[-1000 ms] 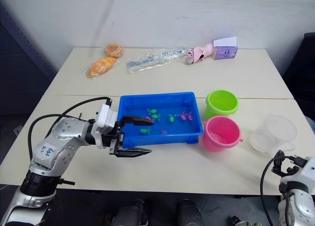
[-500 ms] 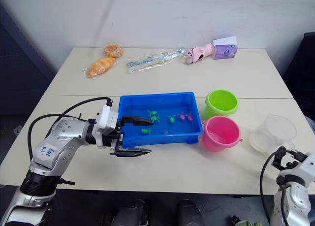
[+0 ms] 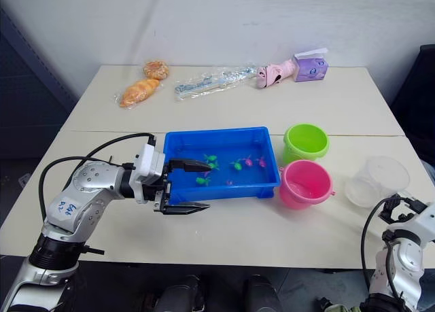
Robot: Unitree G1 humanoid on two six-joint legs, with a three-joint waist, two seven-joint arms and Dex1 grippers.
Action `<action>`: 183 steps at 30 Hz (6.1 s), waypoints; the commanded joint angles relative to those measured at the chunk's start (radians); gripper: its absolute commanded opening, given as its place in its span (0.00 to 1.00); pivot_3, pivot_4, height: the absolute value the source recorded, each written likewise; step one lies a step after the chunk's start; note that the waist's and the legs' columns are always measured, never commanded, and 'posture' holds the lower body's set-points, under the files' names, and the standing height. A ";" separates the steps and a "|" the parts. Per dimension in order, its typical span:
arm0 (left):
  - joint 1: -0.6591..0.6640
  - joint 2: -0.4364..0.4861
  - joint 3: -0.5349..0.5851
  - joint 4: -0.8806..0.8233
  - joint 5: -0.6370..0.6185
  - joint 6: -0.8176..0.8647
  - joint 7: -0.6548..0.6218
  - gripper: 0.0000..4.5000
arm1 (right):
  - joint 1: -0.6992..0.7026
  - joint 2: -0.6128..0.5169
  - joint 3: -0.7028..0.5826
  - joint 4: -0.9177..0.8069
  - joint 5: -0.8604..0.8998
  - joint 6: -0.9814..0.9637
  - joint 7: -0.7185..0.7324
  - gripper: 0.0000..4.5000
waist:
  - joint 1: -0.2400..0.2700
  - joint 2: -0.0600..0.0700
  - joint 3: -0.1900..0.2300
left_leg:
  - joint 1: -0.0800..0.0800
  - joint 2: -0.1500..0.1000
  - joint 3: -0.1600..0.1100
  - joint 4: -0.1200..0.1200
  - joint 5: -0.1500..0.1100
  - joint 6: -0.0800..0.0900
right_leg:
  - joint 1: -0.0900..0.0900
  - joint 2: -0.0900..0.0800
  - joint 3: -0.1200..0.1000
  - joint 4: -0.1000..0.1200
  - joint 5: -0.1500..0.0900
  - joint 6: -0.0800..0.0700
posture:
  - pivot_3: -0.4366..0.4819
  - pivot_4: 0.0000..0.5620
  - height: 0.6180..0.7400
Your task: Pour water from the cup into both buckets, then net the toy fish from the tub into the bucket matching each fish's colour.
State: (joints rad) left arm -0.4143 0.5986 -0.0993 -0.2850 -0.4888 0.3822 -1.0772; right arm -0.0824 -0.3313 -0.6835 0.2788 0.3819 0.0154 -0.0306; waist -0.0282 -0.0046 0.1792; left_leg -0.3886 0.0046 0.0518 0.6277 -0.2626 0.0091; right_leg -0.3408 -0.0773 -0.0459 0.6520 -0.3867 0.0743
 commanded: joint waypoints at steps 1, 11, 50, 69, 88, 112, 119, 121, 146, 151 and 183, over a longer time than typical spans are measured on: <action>0.000 -0.002 0.002 -0.035 -0.002 -0.007 0.008 1.00 | -0.014 -0.025 -0.020 0.011 0.016 -0.057 0.029 0.82 | 0.000 0.000 0.000 | 0.000 0.000 0.000 0.000 0.000 0.000 | 0.000 0.000 0.000 0.000 0.000 0.000 | 0.48 0.27 1.00; 0.007 -0.004 -0.004 -0.030 -0.006 -0.004 0.003 1.00 | -0.025 -0.043 -0.011 0.002 0.041 -0.127 0.115 0.01 | 0.002 0.000 0.000 | 0.000 0.000 0.000 0.000 0.000 0.000 | 0.000 0.000 0.000 0.000 0.000 0.000 | 0.48 0.27 1.00; -0.018 -0.133 -0.010 0.026 -0.028 0.018 0.052 1.00 | 0.232 -0.426 0.149 -0.768 -0.320 0.231 0.272 0.01 | 0.016 0.001 0.005 | -0.002 0.000 0.000 0.000 0.000 0.000 | 0.000 0.001 -0.001 -0.005 0.000 0.003 | 0.48 0.27 1.00; 0.006 -0.144 0.001 0.034 -0.040 0.021 0.073 1.00 | 0.248 -0.431 0.185 -0.668 -0.601 -0.077 0.303 0.01 | 0.027 0.000 0.005 | -0.002 -0.001 0.000 0.000 0.000 -0.001 | 0.001 0.001 -0.001 -0.006 0.000 0.004 | 0.48 0.27 1.00; 0.000 -0.155 -0.007 0.043 -0.027 0.009 0.073 1.00 | 0.229 -0.379 0.174 -0.597 -0.632 -0.168 0.259 0.01 | 0.026 0.000 0.005 | -0.002 0.000 0.000 0.001 0.001 -0.001 | 0.001 0.001 -0.001 -0.005 0.000 0.004 | 0.48 0.27 1.00; -0.031 -0.178 0.010 0.061 -0.040 0.032 0.119 1.00 | -0.090 -0.301 0.035 -0.594 -0.083 0.445 0.214 0.01 | 0.025 0.001 0.005 | -0.002 -0.001 -0.001 0.001 0.001 0.000 | 0.001 0.000 -0.001 -0.005 0.000 0.004 | 0.48 0.27 1.00; -0.043 -0.196 0.017 0.066 -0.029 0.037 0.151 1.00 | -0.180 -0.407 0.170 -0.364 -0.233 0.261 0.245 0.01 | 0.024 0.001 0.005 | -0.003 -0.001 0.000 0.001 0.002 0.002 | 0.000 0.000 -0.001 -0.004 0.000 0.004 | 0.48 0.27 1.00; -0.040 -0.195 0.018 0.063 -0.026 0.035 0.156 1.00 | -0.202 -0.419 0.201 -0.324 -0.259 0.223 0.250 0.01 | 0.024 0.001 0.005 | -0.003 -0.001 0.000 0.001 0.002 0.002 | 0.000 0.000 -0.001 -0.004 0.000 0.004 | 0.48 0.27 1.00; -0.053 -0.262 0.037 0.050 -0.024 0.017 0.254 1.00 | -0.386 -0.555 0.480 -0.034 -0.632 -0.156 0.220 0.01 | 0.025 0.000 0.005 | -0.003 -0.001 0.000 0.002 0.003 0.001 | 0.000 0.000 -0.001 -0.005 0.001 0.004 | 0.48 0.27 1.00; -0.047 -0.266 0.033 0.042 -0.015 0.003 0.256 1.00 | -0.414 -0.580 0.527 0.017 -0.695 -0.225 0.198 0.01 | 0.025 0.000 0.005 | -0.003 -0.001 0.000 0.002 0.003 0.001 | 0.000 0.000 -0.001 -0.005 0.001 0.004 | 0.48 0.27 1.00; -0.057 -0.281 0.011 0.062 0.002 -0.051 0.256 1.00 | -0.448 -0.660 0.645 0.081 -0.944 -0.431 0.026 0.01 | 0.024 0.000 0.005 | -0.003 -0.001 0.000 0.003 0.003 0.000 | 0.000 0.000 -0.001 -0.005 0.000 0.004 | 0.48 0.27 1.00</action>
State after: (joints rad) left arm -0.4602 0.3227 -0.0940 -0.2019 -0.4838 0.3485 -0.8212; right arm -0.5132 -0.9820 -0.0080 0.3819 -0.5737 -0.4137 0.0167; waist -0.0042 -0.0043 0.1847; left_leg -0.3917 0.0035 0.0522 0.6303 -0.2594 0.0092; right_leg -0.3404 -0.0771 -0.0471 0.6471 -0.3862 0.0788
